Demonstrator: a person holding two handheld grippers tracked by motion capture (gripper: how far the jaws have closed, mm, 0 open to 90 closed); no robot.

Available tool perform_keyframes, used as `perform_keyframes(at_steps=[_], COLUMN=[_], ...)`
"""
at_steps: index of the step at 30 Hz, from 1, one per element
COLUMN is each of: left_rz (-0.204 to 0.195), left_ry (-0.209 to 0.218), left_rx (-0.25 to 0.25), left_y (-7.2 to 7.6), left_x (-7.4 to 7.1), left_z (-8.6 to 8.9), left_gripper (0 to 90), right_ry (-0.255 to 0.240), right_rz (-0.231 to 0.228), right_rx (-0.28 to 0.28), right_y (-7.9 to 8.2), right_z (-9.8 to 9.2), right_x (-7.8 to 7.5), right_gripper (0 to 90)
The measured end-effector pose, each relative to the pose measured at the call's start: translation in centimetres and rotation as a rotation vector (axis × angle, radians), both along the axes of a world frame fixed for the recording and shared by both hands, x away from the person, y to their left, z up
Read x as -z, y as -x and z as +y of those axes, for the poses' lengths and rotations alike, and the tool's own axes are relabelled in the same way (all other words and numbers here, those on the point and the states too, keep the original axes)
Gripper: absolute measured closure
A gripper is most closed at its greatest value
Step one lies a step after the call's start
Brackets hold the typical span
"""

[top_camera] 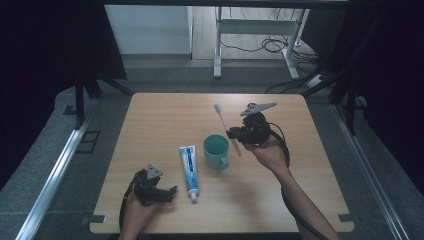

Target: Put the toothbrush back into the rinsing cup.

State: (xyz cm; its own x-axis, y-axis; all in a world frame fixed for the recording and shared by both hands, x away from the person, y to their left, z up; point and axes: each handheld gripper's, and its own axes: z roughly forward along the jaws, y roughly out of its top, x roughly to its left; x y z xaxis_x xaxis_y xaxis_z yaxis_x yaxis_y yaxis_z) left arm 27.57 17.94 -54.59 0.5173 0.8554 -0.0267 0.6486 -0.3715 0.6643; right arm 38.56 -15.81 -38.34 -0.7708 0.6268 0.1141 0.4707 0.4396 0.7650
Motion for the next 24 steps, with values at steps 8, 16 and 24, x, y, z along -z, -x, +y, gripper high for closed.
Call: perform_keyframes(at_steps=[8, 16, 24], left_rz=[0.0, 0.0, 0.0], left_ry=[0.0, 0.0, -0.002], left_rx=[0.0, 0.0, 0.0], left_y=[0.0, 0.0, 0.0], left_x=[0.0, 0.0, 0.0], left_z=[0.0, 0.0, 0.0], left_gripper=[0.0, 0.0, 0.0], right_ry=[-0.019, -0.034, -0.045], right_rz=[-0.018, -0.035, -0.049], right_rx=[-0.007, -0.01, -0.018], right_y=[-0.2, -0.6, -0.8], right_z=[1.1, 1.9, 3.0], right_x=[-0.3, -0.5, -0.5], right_gripper=[78.9, 79.0, 79.0])
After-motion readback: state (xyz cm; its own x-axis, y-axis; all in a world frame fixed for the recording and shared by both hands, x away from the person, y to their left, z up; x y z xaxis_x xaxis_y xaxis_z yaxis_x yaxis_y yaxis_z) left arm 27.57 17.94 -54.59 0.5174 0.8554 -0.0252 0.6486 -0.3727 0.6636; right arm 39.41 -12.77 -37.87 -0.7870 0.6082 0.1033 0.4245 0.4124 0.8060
